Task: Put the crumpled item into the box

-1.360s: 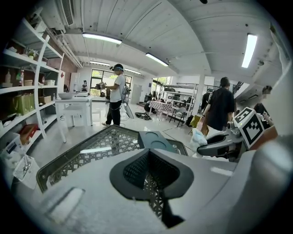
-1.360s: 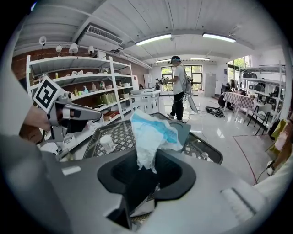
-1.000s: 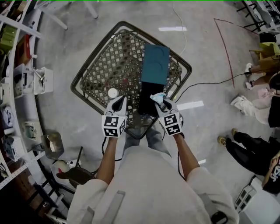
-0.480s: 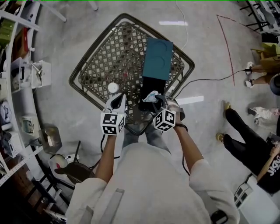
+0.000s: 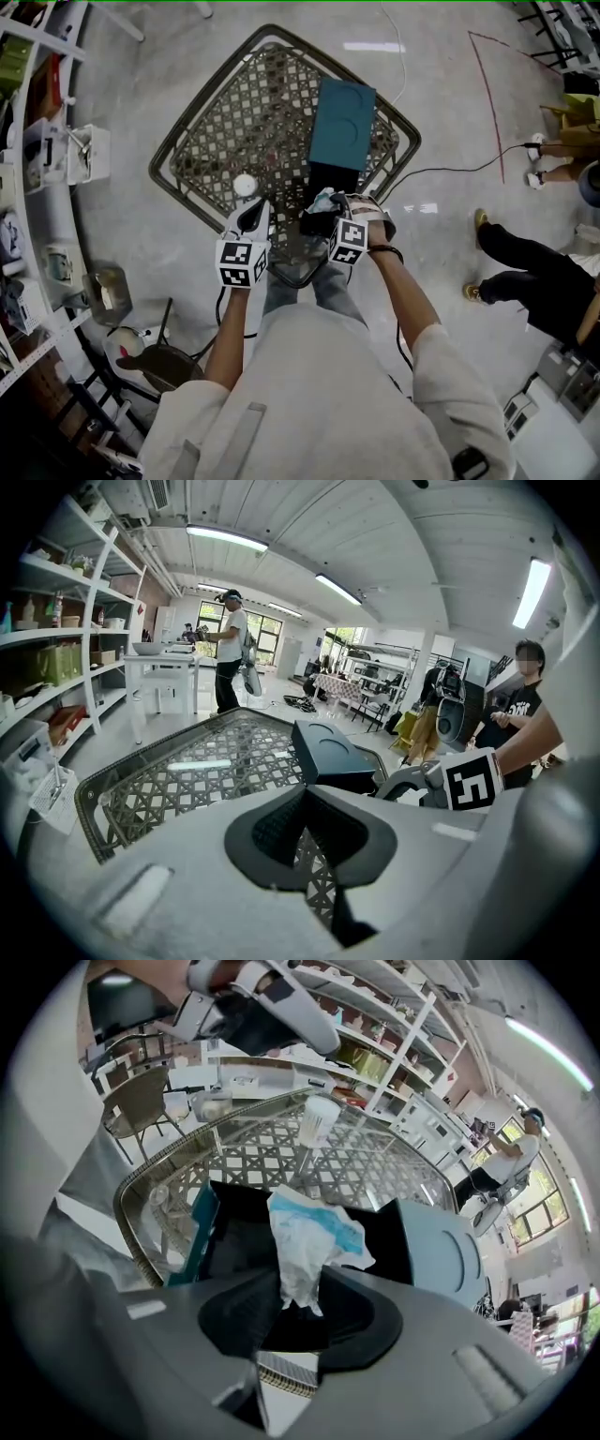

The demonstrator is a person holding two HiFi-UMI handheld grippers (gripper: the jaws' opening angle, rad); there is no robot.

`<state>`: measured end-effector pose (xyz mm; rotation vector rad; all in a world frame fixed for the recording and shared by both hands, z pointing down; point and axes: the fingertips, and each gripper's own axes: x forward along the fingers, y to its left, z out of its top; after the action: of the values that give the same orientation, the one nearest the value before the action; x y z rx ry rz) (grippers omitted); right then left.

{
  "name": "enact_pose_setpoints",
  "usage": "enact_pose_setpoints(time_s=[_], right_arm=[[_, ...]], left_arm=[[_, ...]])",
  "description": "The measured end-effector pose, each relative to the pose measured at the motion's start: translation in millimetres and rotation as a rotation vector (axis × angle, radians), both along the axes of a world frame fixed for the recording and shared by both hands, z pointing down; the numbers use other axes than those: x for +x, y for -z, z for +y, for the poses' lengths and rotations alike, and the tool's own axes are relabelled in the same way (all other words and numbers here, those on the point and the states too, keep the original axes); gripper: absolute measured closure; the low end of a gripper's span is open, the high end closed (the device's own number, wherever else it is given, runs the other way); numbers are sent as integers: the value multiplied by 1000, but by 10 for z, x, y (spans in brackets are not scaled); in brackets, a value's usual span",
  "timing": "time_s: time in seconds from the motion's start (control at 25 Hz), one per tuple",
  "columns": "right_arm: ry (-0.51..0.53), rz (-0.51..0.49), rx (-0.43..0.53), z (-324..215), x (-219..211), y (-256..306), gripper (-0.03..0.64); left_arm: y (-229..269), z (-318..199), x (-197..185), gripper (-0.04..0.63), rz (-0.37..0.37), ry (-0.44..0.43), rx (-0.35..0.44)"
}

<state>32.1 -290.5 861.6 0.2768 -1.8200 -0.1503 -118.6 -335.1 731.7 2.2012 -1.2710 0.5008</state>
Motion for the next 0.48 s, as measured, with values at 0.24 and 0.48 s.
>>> enact_pose_setpoints(time_s=[0.24,0.48], right_arm=[[81,112,-58,-13,51,-253,508],[102,126,-89,-45,8,-290,503]], left_arm=[[-10,0,-8,589,6,8,-4],[-8,-10,-48,589,7,20,-6]])
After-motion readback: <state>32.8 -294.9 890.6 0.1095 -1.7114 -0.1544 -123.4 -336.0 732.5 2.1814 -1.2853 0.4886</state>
